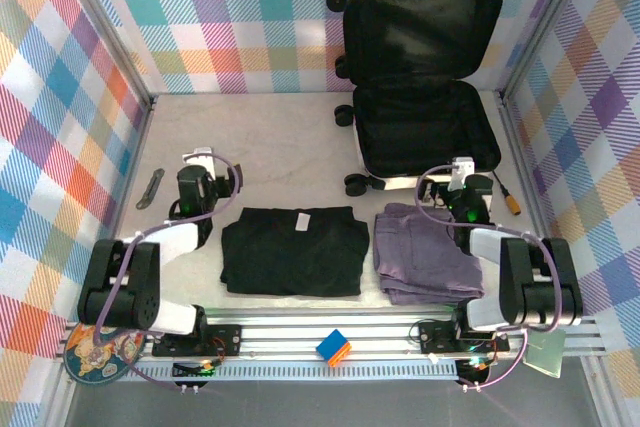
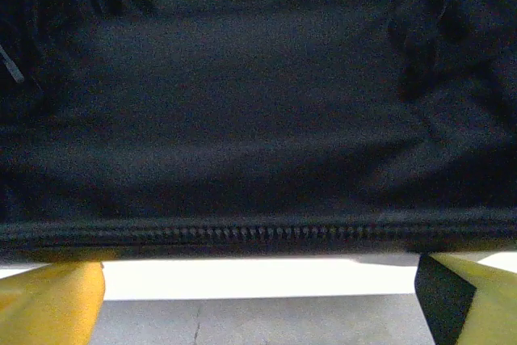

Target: Pack the luggage

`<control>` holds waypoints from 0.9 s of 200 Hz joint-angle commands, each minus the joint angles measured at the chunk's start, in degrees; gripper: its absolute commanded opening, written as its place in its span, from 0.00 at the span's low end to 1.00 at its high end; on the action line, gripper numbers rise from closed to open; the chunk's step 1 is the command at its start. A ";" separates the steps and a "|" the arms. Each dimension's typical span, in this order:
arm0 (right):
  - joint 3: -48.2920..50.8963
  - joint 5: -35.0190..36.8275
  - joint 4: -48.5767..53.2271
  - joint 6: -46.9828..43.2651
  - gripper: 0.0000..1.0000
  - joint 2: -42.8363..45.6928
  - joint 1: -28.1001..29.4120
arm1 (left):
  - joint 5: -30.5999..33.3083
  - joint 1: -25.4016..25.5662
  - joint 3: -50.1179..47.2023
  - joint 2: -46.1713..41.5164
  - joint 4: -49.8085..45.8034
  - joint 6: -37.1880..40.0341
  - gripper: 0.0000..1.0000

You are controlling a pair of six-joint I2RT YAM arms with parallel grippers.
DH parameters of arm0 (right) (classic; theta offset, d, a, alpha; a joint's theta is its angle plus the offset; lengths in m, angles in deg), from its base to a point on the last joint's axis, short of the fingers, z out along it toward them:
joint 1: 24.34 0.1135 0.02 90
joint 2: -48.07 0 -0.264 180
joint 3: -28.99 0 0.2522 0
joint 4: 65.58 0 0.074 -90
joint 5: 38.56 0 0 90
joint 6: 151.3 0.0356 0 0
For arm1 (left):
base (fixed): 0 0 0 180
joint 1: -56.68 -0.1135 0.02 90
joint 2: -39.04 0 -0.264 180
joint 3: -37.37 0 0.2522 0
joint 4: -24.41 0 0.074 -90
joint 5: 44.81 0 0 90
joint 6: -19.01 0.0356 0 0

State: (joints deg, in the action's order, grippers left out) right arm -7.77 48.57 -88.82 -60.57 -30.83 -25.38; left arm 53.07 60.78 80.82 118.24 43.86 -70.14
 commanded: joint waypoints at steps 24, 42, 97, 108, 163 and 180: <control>-4.59 -0.10 11.85 2.26 0.99 10.28 0.50 | -1.56 0.47 6.75 -7.45 -15.60 -8.14 1.00; -5.46 -0.02 16.46 3.19 0.99 14.65 0.74 | -4.48 0.61 10.29 -8.50 -21.98 -11.09 1.00; -12.14 1.07 37.83 7.35 0.98 23.13 3.39 | -3.34 4.60 14.89 -13.88 -34.89 -16.86 1.00; -13.12 0.21 40.51 9.08 0.98 23.83 4.18 | -2.68 5.50 15.35 -15.90 -37.62 -17.84 1.00; -14.15 -1.15 50.72 21.64 0.91 24.39 17.54 | 0.77 7.54 16.34 -24.44 -59.17 -28.90 1.00; -12.99 0.31 50.76 25.92 0.90 24.62 24.31 | 0.13 7.90 17.42 -24.76 -66.68 -31.78 1.00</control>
State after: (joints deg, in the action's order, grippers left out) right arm -21.28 48.24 -42.26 -43.58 -6.94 -8.18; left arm 52.35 67.82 95.75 94.46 -7.85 -95.52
